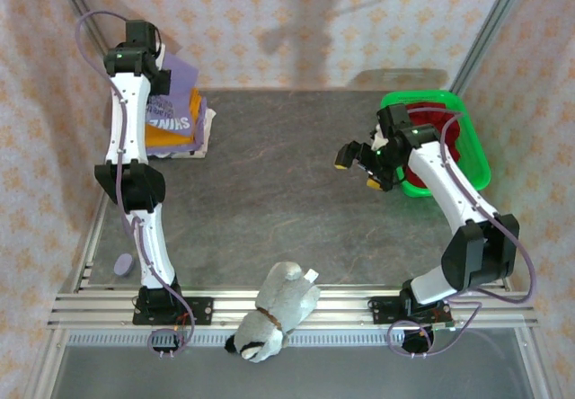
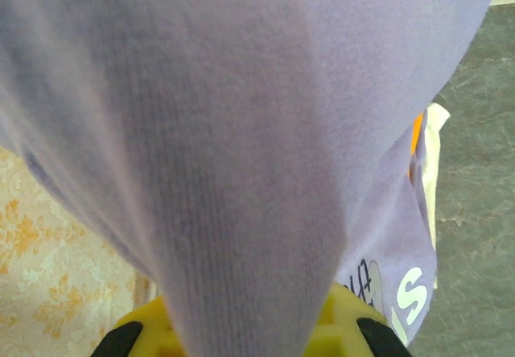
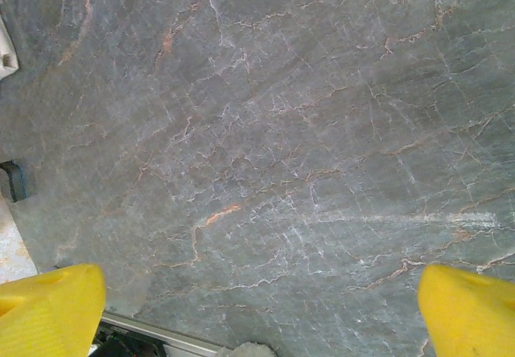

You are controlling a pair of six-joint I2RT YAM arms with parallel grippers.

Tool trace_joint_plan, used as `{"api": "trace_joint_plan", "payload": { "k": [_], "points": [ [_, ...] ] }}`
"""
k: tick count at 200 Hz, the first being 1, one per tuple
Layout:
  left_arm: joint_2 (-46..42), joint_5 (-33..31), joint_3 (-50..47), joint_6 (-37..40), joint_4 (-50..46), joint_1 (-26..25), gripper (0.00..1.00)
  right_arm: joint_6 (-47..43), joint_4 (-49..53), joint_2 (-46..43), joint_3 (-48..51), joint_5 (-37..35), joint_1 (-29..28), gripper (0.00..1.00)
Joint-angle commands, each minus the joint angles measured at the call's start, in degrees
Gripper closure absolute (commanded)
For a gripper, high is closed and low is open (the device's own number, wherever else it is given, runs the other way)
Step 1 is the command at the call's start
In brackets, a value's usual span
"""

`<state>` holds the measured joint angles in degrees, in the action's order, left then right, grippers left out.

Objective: Fold and stack the t-shirts

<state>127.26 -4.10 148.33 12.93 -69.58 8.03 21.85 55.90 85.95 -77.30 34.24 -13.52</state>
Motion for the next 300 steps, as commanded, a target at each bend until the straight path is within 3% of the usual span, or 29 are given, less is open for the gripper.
{"api": "trace_joint_plan", "payload": {
  "k": [1,66,186,222,259,285,300],
  "points": [
    [3.15,-3.21,-0.85,2.37,4.41,0.85,1.0,-0.01,1.93,2.25,-3.79,0.19,-0.52,0.01],
    [-0.04,0.56,-5.93,2.33,8.94,1.68,1.0,0.03,2.09,2.83,-5.26,-0.14,-0.56,0.01],
    [6.41,-5.61,-8.16,5.37,13.69,3.11,1.0,-0.85,6.39,3.98,-8.71,0.77,-0.69,0.01],
    [5.03,-8.58,-16.37,6.22,21.09,3.59,1.0,0.13,6.53,3.7,-7.98,0.68,-1.06,0.01],
    [5.08,-8.9,-20.71,4.92,22.62,5.16,1.0,0.77,7.27,3.61,-8.88,0.3,-1.57,0.01],
    [5.88,-9.28,-21.33,4.85,23.64,6.28,0.85,0.92,8.07,3.84,-10.09,-0.47,-2.13,0.01],
    [6.11,-8.91,-21.03,4.49,24.34,6.91,0.63,0.92,8.54,3.98,-10.48,-0.66,-2.47,0.01]
  ]
}}
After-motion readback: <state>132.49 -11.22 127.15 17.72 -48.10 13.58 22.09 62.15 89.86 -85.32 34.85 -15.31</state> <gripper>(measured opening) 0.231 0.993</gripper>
